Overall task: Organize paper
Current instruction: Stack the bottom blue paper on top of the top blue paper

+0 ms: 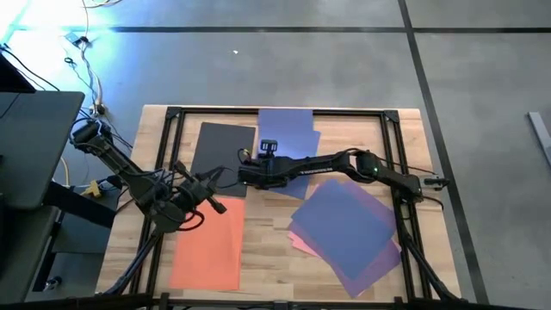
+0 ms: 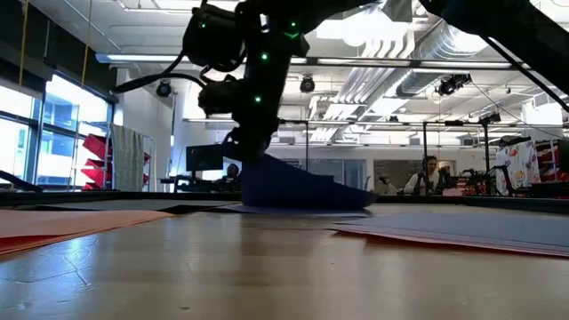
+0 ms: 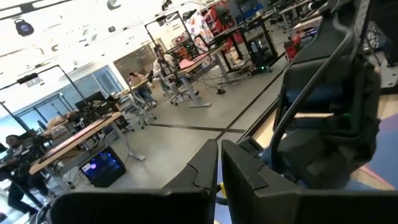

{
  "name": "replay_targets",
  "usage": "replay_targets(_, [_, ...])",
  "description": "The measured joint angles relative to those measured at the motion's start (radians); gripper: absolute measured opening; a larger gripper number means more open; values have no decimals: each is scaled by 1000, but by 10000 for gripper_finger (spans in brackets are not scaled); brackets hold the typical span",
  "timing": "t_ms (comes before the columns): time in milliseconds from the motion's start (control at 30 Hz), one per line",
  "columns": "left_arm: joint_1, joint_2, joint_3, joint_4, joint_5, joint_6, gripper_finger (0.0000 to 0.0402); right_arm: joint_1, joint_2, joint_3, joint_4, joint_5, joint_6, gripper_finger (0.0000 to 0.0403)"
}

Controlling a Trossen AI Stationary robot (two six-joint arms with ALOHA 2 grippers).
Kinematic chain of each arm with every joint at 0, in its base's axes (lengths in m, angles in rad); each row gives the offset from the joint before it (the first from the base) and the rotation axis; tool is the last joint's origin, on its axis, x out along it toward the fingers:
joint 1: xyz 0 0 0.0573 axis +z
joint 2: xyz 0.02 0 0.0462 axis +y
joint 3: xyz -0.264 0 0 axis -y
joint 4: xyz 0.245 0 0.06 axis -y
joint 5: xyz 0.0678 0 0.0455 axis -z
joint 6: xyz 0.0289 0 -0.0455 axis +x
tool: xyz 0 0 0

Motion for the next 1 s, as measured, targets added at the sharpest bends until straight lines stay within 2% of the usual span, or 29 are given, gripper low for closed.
replay_targets(167, [24, 0, 0, -7, 51, -34, 0, 31, 0, 15, -154, 54, 178, 0])
replay_targets(333, [39, 0, 0, -7, 72, -39, 0, 47, 0, 49, -339, -30, 379, 0])
replay_targets(433, [47, 0, 0, -7, 90, -41, 0, 54, 0, 49, -311, -14, 363, 0])
replay_targets(667, [50, 0, 0, -6, 101, -42, 0, 45, 0, 40, -126, -36, 284, 0])
replay_targets(1000, [50, 0, 0, -28, 101, -60, 0, 22, 44, 38, -37, -138, 354, 0])
